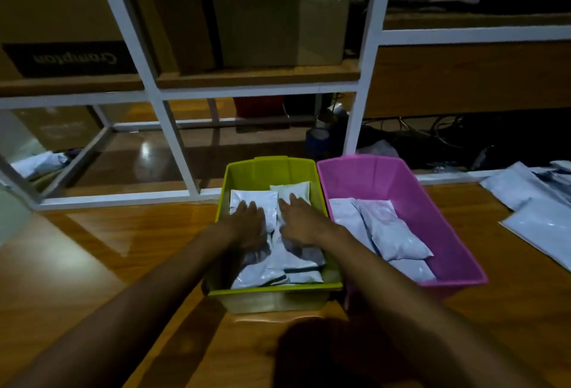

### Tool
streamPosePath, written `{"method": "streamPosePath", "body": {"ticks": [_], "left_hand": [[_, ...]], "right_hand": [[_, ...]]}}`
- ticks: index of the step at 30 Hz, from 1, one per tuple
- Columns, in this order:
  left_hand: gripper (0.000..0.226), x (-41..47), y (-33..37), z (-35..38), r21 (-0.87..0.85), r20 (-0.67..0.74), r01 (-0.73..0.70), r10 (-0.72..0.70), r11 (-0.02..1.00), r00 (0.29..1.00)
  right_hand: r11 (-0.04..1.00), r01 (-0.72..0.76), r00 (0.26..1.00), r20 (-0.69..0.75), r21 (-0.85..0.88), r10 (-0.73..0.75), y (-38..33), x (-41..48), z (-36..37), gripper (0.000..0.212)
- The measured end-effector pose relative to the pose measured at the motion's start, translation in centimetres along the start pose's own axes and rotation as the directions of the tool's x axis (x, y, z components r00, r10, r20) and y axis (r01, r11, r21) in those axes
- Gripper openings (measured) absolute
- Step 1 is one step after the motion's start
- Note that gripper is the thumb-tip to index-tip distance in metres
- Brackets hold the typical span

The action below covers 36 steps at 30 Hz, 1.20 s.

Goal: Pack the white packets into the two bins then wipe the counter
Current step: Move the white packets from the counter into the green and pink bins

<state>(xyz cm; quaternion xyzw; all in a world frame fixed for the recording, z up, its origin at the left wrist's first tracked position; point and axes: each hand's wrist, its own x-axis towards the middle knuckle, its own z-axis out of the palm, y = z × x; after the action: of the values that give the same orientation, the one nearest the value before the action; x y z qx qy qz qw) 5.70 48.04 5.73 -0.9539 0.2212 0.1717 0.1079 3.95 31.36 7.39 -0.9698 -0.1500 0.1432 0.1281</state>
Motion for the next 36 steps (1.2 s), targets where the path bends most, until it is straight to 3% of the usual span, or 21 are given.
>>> {"method": "streamPosePath", "body": {"ticks": [2,4,7,10,15,18,21,23,26,29,36], "left_hand": [[0.121,1.6,-0.2,2.1,0.07,0.135,0.072,-0.081,0.995,0.988],[0.133,2.9,0.2,3.6,0.07,0.222,0.107,-0.12,0.992,0.968],[0.139,5.0,0.2,5.2,-0.02,0.227,0.167,-0.158,0.986,0.961],[0.143,5.6,0.3,5.4,0.002,0.204,0.192,-0.189,0.981,0.961],[0.136,4.3,0.9,3.0,-0.023,0.189,0.195,-0.187,0.981,0.964],[0.088,2.5,0.9,-0.3,-0.044,0.075,0.135,-0.131,0.99,0.988],[0.069,-0.3,1.5,-3.5,-0.207,-0.16,0.126,-0.16,0.97,0.974],[0.064,-2.4,3.5,-4.6,-0.341,-0.332,0.108,-0.228,0.934,0.915],[0.06,-5.6,9.4,-5.8,-0.567,-0.585,-0.039,-0.369,0.823,0.722],[0.058,-7.5,16.0,-6.4,-0.683,-0.641,-0.188,-0.456,0.706,0.617],[0.059,-9.7,32.6,-6.1,-0.653,-0.73,-0.369,-0.421,0.662,0.538]], "right_hand": [[0.994,-0.011,0.978,0.205,-0.108,0.033,0.4,0.6,1.0,0.099],[0.979,-0.037,0.948,0.304,-0.2,0.098,0.5,1.6,2.7,0.109],[0.978,-0.089,0.945,0.294,-0.19,0.144,0.4,3.0,4.2,0.107],[0.977,-0.12,0.952,0.258,-0.176,0.164,0.2,3.2,4.5,0.107],[0.983,-0.08,0.974,0.199,-0.162,0.112,0.1,2.2,3.2,0.105],[0.998,-0.022,0.998,0.058,-0.052,0.025,0.0,0.9,0.8,0.094],[0.996,0.063,0.99,-0.133,0.069,-0.053,0.7,-2.1,-1.8,0.081],[0.979,0.105,0.96,-0.275,0.172,-0.055,1.8,-5.1,-3.2,0.073],[0.944,0.146,0.881,-0.473,0.295,0.012,4.3,-10.5,-4.7,0.066],[0.933,0.118,0.822,-0.56,0.341,0.101,7.5,-16.4,-5.6,0.062],[0.922,0.018,0.709,-0.655,0.387,0.262,17.0,-30.6,-4.7,0.052]]}}
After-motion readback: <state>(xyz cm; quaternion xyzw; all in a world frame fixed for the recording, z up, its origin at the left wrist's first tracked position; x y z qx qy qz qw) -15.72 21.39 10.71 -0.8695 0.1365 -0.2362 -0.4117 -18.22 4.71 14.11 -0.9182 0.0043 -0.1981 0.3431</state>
